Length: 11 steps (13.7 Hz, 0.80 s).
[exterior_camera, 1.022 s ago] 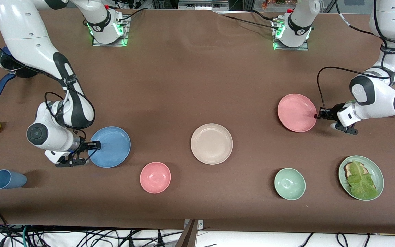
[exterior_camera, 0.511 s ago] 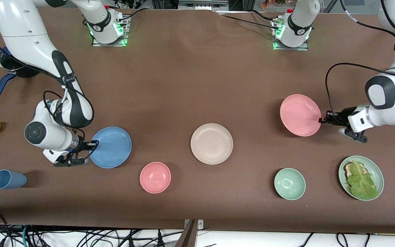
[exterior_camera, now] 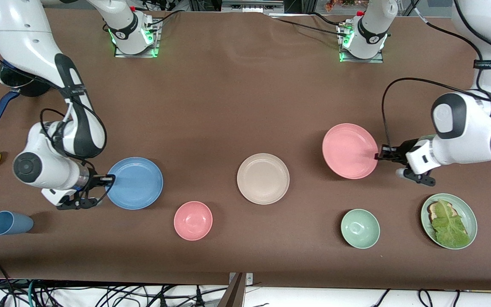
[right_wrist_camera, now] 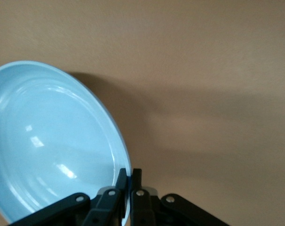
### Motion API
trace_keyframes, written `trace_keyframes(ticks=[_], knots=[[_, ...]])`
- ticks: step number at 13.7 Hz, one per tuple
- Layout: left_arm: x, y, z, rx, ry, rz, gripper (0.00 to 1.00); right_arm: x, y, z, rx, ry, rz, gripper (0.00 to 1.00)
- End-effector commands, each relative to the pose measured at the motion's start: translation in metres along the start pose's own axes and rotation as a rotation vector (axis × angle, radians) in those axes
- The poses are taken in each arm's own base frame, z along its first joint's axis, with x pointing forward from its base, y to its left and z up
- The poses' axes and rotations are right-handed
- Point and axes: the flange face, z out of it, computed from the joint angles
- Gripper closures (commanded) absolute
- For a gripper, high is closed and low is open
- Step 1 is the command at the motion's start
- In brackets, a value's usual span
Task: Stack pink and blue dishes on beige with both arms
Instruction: 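Carry the pink plate over the beige plate while the right gripper lifts the blue plate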
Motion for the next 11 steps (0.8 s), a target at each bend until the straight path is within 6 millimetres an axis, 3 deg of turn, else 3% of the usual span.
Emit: trace_keyframes(ticks=[1,5,9,11], knots=[[0.016,0.049,0.003,-0.018,0.001,-0.076,1.00,0.008,0.004,-0.044,0.004,0.001,-0.011,1.00],[0.038,0.105,0.032,-0.007,0.014,-0.121,1.00,0.017,-0.006,-0.082,0.006,0.009,-0.023,1.00],[0.055,0.169,0.075,0.019,0.040,-0.169,1.00,0.021,-0.035,-0.101,0.003,0.012,-0.052,1.00],[0.056,0.188,0.093,0.028,0.053,-0.186,1.00,0.022,-0.051,-0.108,0.003,0.018,-0.044,1.00]])
